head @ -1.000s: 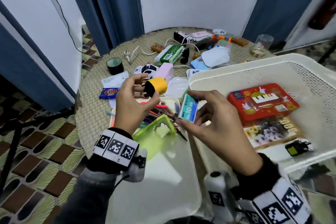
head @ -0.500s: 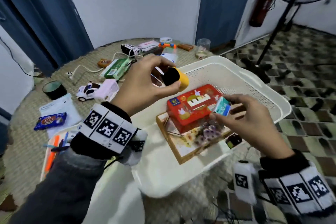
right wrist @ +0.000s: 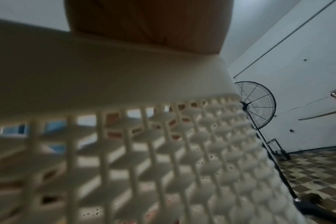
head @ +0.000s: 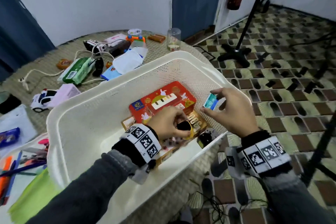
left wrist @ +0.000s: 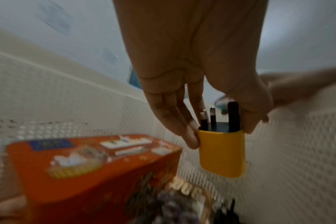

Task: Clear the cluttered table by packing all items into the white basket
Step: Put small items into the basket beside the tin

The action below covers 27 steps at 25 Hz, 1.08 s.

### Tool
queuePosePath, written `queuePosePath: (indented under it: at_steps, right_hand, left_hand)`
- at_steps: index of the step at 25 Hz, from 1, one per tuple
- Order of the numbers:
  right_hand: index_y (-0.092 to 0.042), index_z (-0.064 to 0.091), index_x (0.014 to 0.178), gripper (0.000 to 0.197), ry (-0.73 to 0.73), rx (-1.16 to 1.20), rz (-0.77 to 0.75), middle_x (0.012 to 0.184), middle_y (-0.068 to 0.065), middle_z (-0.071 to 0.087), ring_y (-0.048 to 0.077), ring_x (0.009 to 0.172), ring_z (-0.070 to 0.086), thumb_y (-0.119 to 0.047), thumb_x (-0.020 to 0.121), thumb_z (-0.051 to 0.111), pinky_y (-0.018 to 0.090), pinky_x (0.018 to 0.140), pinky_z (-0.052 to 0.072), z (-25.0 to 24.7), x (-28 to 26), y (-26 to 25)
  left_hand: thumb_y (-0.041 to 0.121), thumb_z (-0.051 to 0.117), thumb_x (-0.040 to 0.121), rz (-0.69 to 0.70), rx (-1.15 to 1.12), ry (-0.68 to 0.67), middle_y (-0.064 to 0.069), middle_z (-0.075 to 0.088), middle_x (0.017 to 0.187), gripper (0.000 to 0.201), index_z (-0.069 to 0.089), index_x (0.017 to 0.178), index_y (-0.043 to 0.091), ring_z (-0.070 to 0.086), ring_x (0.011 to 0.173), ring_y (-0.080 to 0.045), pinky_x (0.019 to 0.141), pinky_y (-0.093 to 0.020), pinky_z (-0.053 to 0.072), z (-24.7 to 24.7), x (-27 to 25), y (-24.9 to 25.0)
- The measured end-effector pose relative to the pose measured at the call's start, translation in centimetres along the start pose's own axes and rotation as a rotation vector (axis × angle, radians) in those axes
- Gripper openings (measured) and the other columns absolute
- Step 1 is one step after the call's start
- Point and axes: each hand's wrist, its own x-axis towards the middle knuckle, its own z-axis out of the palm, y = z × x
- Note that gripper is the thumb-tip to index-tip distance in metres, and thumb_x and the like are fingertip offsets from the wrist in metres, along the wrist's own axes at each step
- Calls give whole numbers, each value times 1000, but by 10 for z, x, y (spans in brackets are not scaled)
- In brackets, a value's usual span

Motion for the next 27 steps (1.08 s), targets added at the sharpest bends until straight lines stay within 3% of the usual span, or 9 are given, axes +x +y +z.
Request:
queuePosePath:
  at_steps: [4, 7, 10, 13, 16, 20, 23, 27]
  right_hand:
    - [-27, 59, 115, 57, 55, -27, 53, 105, -12, 62, 2, 82, 53, -58, 70, 73, 22, 71, 38, 1, -1, -2]
    - [-28, 59, 116, 57, 61, -43, 84, 106, -12, 62, 3, 94, 53, -62, 70, 70, 24, 75, 40, 4, 2, -1]
    - [-30, 60, 115, 57, 88, -47, 130, 106, -13, 62, 6, 99, 57, -64, 70, 69, 30, 82, 46, 6, 3, -4]
    - [-31, 59, 115, 56, 95, -53, 168, 107, -16, 61, 1, 97, 53, -64, 70, 69, 27, 77, 41, 6, 4, -6]
    - [-33, 59, 116, 57, 76, -68, 183, 107, -17, 61, -1, 97, 49, -66, 70, 67, 27, 75, 38, 6, 2, -6]
    - [-32, 60, 116, 58, 81, -91, 189, 107, -17, 62, -2, 97, 49, -67, 71, 67, 25, 71, 32, 6, 2, -6]
    - [-31, 61, 116, 59, 87, -77, 173, 106, -14, 63, 6, 100, 57, -67, 70, 67, 26, 70, 40, 6, 1, -5]
    - [-30, 61, 117, 60, 72, -87, 171, 107, -14, 63, 6, 101, 57, -67, 70, 67, 26, 69, 40, 6, 0, -5]
  left_hand:
    - [33, 79, 73, -28, 54, -157, -1, 61, 106, 44, 63, 109, 13, 58, 96, -16, 82, -28, 49, 41, 26, -12]
    - [30, 80, 73, -51, 21, -229, 0, 60, 97, 38, 58, 100, 14, 55, 85, -16, 73, -29, 46, 68, 39, -24]
    - [23, 80, 72, 23, -29, -191, -1, 61, 91, 30, 58, 89, 13, 56, 82, -18, 72, -32, 47, 92, 40, -35]
    - [18, 75, 78, 48, -27, -245, -7, 61, 104, 29, 62, 101, 7, 56, 93, -21, 80, -28, 45, 109, 40, -39]
    - [13, 72, 80, 49, -24, -267, -12, 59, 113, 33, 62, 111, 3, 56, 101, -25, 89, -31, 45, 116, 38, -39]
    - [11, 70, 81, 25, -43, -296, -13, 68, 105, 28, 68, 108, 3, 63, 96, -24, 84, -25, 47, 111, 41, -38]
    - [17, 73, 81, 4, -17, -297, -9, 70, 102, 29, 69, 108, 7, 65, 90, -22, 82, -33, 53, 113, 42, -43]
    - [15, 72, 83, -6, -44, -248, -9, 69, 103, 29, 67, 109, 6, 65, 91, -20, 80, -25, 51, 116, 41, -44]
